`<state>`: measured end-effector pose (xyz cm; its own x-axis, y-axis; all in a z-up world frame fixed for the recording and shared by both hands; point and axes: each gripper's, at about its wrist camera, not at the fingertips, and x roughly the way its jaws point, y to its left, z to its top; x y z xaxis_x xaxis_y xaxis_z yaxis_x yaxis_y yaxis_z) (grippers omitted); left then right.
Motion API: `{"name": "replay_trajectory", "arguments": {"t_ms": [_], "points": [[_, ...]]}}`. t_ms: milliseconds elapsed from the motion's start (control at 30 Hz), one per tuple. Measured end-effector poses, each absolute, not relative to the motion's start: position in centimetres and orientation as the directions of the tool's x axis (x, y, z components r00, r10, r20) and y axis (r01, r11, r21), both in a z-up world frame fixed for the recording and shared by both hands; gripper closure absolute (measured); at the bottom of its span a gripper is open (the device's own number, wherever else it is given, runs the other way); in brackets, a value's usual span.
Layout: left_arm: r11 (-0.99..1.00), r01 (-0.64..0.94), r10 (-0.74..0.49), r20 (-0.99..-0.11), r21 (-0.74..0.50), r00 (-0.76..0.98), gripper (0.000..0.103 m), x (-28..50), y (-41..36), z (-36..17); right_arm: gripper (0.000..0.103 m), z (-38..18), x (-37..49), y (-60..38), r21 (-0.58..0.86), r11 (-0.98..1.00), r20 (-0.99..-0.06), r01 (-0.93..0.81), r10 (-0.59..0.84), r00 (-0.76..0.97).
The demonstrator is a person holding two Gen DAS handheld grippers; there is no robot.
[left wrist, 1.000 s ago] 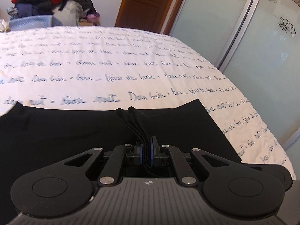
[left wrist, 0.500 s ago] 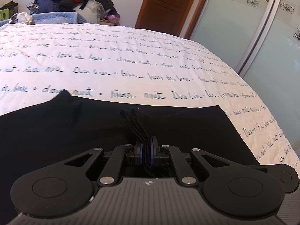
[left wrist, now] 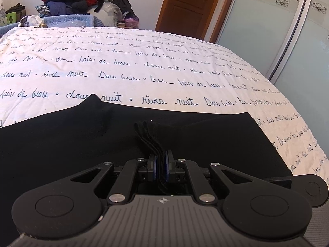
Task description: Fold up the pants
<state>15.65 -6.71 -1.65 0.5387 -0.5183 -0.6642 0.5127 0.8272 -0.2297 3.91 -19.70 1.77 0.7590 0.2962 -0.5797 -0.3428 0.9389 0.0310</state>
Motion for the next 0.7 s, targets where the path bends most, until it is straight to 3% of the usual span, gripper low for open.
{"name": "replay_trajectory", "arguments": {"t_ms": [267,467,533,600,633,700], "points": [[0.836,0.497,-0.51,-0.665,-0.232,0.546,0.091,15.7,-5.7,-1.8,0.086,1.8,5.8,-19.8,0.042,0.928,-0.586,-0.371,0.324,0.743],[0.858,0.458,-0.478,-0.685,-0.231,0.549,0.078,16.5,-5.2,-2.1,0.083,1.1,7.0,-19.9,0.062,0.928,-0.605,-0.366,0.327,0.726],[0.87,0.441,-0.462,-0.681,-0.221,0.569,0.077,16.6,-4.8,-1.8,0.075,1.4,6.9,-20.3,0.08,0.926,-0.608,-0.37,0.339,0.718],[0.886,0.425,-0.43,-0.676,-0.187,0.598,0.077,16.7,-4.6,-1.5,0.045,2.0,6.6,-20.5,0.082,0.92,-0.6,-0.383,0.353,0.718],[0.892,0.419,-0.414,-0.676,-0.169,0.61,0.078,16.8,-4.6,-1.4,0.039,2.4,6.4,-20.6,0.078,0.916,-0.587,-0.393,0.361,0.724],[0.897,0.417,-0.398,-0.679,-0.147,0.617,0.078,17.0,-4.5,-1.2,0.039,3.4,5.7,-21.1,0.077,0.902,-0.547,-0.425,0.395,0.738]]}}
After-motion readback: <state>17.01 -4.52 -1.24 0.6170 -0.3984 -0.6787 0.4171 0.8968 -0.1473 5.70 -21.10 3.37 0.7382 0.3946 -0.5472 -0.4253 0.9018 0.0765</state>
